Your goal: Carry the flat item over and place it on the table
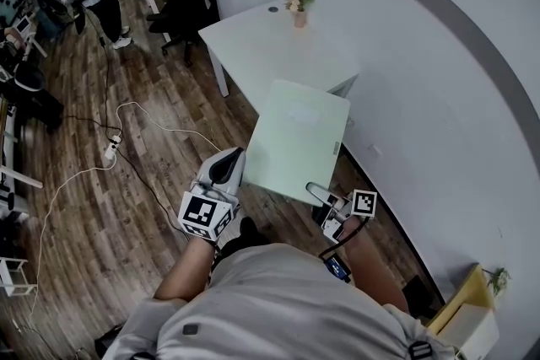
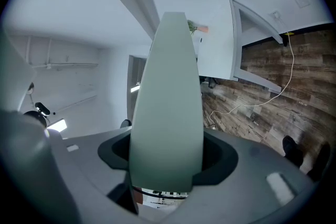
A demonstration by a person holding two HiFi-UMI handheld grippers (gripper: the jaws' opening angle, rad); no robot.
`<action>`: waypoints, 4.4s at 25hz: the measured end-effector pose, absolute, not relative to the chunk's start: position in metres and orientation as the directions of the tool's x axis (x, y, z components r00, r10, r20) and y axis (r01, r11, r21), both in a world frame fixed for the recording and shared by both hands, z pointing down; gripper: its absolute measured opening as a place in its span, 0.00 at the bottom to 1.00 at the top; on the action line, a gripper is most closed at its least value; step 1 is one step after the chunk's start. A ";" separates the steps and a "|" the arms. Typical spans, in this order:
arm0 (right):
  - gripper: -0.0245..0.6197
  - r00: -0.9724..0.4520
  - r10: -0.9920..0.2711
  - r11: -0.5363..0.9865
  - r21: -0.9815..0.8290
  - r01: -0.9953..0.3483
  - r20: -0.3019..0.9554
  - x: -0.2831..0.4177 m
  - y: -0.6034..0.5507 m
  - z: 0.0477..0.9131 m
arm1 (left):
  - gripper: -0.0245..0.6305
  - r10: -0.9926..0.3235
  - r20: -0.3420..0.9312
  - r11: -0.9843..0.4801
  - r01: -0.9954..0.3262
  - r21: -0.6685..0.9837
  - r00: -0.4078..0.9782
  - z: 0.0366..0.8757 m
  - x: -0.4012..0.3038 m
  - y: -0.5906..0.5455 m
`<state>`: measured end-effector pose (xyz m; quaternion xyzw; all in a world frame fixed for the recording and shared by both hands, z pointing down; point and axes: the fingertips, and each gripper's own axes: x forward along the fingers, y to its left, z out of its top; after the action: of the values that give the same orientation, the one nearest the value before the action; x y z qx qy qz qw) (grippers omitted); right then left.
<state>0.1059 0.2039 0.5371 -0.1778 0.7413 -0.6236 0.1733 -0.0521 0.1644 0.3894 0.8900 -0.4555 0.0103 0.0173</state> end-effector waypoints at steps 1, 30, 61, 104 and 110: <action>0.50 -0.877 -0.480 0.163 -0.985 -0.051 -0.034 0.099 0.196 0.538 | 0.04 -0.809 0.033 -0.587 -0.810 0.020 0.587 0.389 -0.059 0.157; 0.50 -0.869 -0.494 0.157 -0.986 -0.059 -0.027 -0.002 0.059 0.537 | 0.04 -0.803 0.058 -0.593 -0.805 0.027 0.593 0.388 -0.171 0.042; 0.50 -0.887 -0.461 0.136 -0.990 -0.028 -0.038 0.132 -0.146 0.547 | 0.04 -0.815 0.107 -0.569 -0.821 0.041 0.570 0.410 -0.028 -0.160; 0.52 -0.809 -0.565 -0.072 -0.987 -0.145 0.160 0.081 -0.314 0.663 | 0.04 -0.705 0.285 -0.634 -0.757 0.156 0.650 0.506 -0.097 -0.378; 0.52 -0.792 -0.569 -0.129 -0.975 -0.180 0.222 0.070 -0.329 0.694 | 0.04 -0.677 0.322 -0.637 -0.746 0.195 0.662 0.533 -0.103 -0.405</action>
<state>0.0701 -0.3292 0.6944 -0.2905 0.6449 -0.6928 0.1403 -0.1035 -0.4051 0.5332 0.8981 -0.3959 0.1099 0.1571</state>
